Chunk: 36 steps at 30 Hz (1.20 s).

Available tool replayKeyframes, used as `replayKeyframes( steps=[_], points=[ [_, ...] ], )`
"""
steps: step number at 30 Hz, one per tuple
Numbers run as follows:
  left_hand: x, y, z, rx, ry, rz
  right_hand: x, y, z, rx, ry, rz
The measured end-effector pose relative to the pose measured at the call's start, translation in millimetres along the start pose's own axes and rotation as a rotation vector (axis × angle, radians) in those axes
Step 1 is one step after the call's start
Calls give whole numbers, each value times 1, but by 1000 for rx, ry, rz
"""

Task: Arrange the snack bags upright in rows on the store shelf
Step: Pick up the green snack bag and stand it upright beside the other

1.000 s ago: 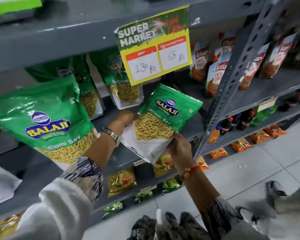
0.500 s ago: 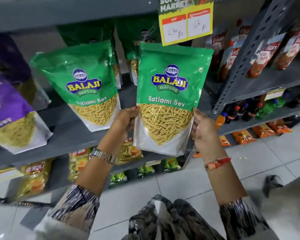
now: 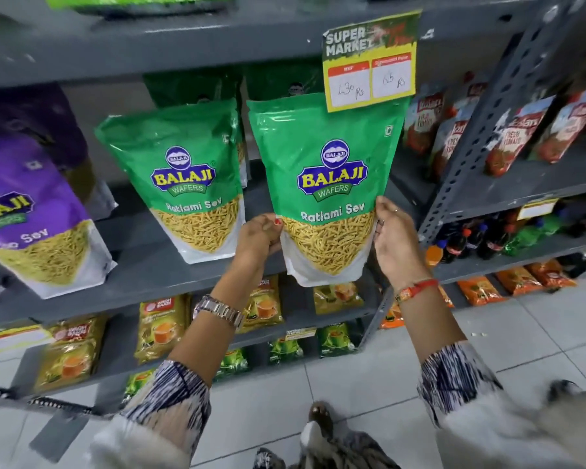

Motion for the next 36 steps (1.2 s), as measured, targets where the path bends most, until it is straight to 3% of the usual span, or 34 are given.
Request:
replayKeyframes(
  steps=[6, 16, 23, 29, 36],
  points=[
    [-46, 18, -3, -1, 37, -36, -53, 3, -18, 87, -102, -2],
    [-88, 4, -7, -17, -7, -2, -100, 20, -23, 122, -134, -14],
    [-88, -20, -28, -11, -276, 120, -97, 47, -16, 264, -213, -147],
    [-94, -23, -29, 34, -214, 117, -90, 53, -25, 138, -284, -111],
    [-91, -19, -29, -24, -203, 97, -96, 55, -22, 168, -273, -80]
  ],
)
Point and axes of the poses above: each hand's wrist, its own x-axis away from the middle knuckle, its own z-axis out of the back of the hand, y = z × x, the point moved 7 cm from there along -x, towards the middle knuckle, and after that the axes turned 9 degrees about -x, right-handed, at the moved point
